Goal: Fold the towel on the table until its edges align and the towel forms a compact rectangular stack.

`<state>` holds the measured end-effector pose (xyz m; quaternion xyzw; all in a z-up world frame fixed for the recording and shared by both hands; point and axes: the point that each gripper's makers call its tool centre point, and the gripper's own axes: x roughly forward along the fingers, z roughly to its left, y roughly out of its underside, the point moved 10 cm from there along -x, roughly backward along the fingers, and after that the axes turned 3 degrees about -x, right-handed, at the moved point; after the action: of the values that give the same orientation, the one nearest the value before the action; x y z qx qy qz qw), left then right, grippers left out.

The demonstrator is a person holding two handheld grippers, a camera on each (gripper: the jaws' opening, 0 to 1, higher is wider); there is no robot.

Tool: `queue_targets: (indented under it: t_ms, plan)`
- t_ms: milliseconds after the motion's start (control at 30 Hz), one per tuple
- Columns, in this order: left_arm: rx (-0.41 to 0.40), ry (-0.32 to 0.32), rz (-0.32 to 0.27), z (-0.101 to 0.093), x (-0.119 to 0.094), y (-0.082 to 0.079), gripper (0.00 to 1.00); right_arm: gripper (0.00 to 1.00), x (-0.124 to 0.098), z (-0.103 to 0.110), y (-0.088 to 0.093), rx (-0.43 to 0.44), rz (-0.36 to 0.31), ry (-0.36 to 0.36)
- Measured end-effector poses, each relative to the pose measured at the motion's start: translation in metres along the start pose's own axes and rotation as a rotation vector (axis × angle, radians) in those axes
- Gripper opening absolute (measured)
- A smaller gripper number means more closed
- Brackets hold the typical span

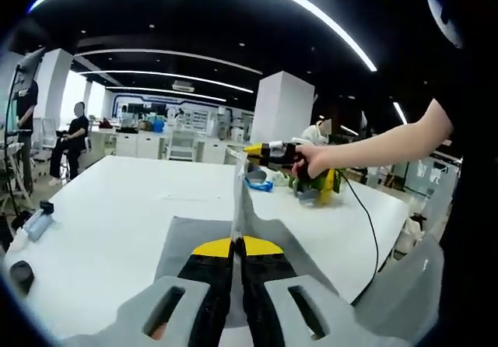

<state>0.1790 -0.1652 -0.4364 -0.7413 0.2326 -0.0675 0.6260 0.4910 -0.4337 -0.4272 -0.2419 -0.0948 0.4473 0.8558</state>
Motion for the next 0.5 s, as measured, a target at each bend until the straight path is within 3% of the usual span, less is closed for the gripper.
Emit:
queue_targets:
  t_ms: [500]
  plan:
    - [-0.025,-0.034,-0.004,0.001,-0.006,0.004,0.03,0.04,0.018,-0.002,0.007,0.008,0.043,0.000]
